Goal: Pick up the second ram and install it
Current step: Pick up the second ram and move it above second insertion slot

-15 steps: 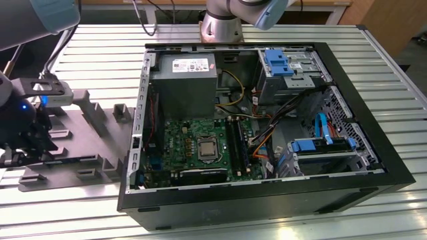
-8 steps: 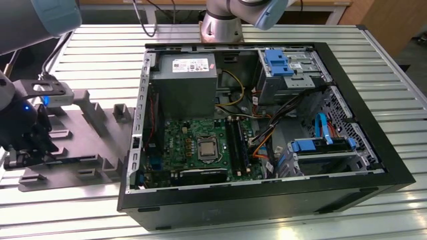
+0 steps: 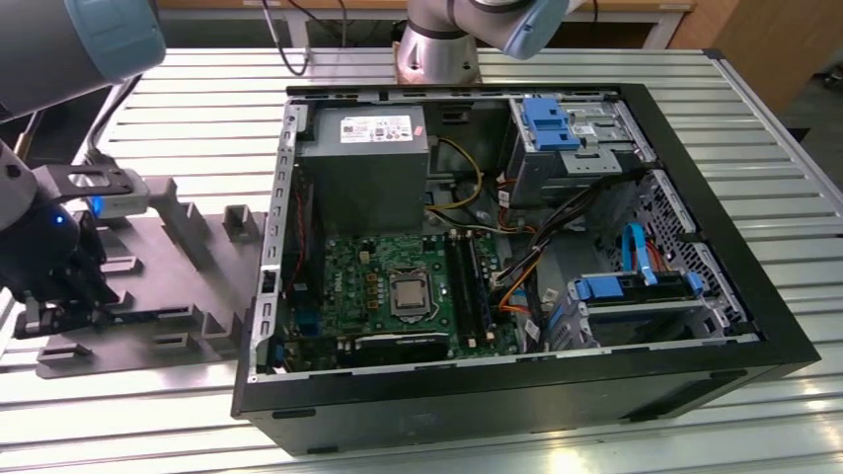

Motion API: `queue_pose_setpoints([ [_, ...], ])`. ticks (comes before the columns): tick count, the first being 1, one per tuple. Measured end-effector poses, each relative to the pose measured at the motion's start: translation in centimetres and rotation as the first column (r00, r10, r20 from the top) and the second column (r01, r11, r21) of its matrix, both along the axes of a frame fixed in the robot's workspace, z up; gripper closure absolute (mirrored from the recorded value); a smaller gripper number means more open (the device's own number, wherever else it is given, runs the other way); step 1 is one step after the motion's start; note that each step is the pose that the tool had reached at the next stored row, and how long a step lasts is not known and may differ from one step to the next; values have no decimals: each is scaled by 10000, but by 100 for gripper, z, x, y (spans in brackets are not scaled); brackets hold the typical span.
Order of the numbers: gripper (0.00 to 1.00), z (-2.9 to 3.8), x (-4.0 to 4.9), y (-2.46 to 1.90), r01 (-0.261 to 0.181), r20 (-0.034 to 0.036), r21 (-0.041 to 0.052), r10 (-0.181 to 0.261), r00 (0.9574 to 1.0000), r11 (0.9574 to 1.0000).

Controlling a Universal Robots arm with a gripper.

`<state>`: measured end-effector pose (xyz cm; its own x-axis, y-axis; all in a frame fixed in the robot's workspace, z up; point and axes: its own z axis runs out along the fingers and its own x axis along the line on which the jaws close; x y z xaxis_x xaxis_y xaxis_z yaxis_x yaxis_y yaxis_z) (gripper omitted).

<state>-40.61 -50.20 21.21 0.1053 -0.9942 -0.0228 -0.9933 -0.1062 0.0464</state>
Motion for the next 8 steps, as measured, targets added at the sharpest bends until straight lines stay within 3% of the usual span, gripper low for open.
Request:
queue_pose_setpoints([
  [8,70,-64,-4,0,54,0,0,-54,10000,10000],
])
